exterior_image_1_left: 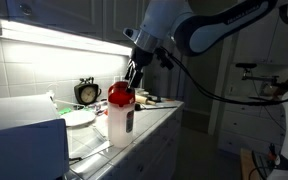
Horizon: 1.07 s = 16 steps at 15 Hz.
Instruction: Put the red lid on the jar
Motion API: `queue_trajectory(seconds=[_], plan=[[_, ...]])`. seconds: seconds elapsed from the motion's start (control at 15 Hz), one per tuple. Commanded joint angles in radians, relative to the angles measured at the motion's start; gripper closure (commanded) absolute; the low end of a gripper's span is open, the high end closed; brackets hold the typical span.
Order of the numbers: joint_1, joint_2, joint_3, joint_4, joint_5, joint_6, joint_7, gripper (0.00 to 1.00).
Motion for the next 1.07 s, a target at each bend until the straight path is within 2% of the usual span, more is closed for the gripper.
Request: queue_trajectory(seconds=[0.0,0.4,1.0], plan=[[-0.006,0.015,-0.008,0.011,0.004,0.026,-0.012,0.00],[-0.013,0.041,-0.021,0.016,0.002,0.060,-0.014,0.00],[-0.006,0.069,-0.023,0.051,0.032,-0.042,0.001,0.00]])
